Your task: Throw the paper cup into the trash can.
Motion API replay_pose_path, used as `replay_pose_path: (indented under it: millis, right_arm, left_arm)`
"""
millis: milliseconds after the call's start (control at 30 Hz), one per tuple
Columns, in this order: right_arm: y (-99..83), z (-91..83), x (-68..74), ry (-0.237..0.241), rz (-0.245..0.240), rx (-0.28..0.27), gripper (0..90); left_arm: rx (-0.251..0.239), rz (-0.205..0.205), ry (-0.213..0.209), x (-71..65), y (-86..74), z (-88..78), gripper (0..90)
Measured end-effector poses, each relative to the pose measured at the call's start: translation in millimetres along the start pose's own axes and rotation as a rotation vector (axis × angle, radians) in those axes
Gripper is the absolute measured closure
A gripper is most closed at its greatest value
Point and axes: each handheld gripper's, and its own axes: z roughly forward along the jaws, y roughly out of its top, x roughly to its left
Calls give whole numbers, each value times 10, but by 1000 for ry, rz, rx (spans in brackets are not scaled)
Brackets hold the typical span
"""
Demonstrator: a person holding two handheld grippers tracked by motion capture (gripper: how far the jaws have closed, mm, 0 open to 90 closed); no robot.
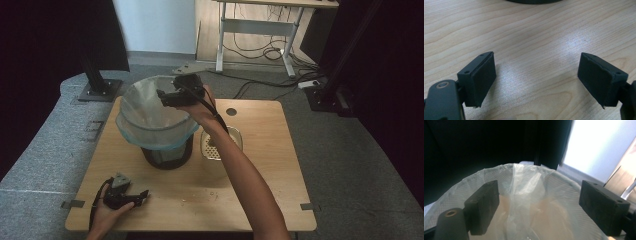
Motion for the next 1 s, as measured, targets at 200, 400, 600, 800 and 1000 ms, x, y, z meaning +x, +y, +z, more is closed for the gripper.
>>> replay_pose_path:
  millis: [200,400,600,800,1000]
  right_arm:
    - [-148,-280,-90,-5,20,-44,202]
    - [-361,-634,-200,-3,29,-93,246]
    - [-655,-1047,-350,-4,48,-116,261]
    - [-1090,-1376,-498,-32,72,-102,262]
    - [-1589,-1654,-609,-81,98,-89,262]
  left_arm:
    - [2,4,1,-4,0,2,148]
    - [1,6,4,-8,-1,4,148]
    - [0,10,10,-13,-1,7,148]
    - [0,7,9,-11,0,7,148]
    - [0,6,13,-6,-1,8,148]
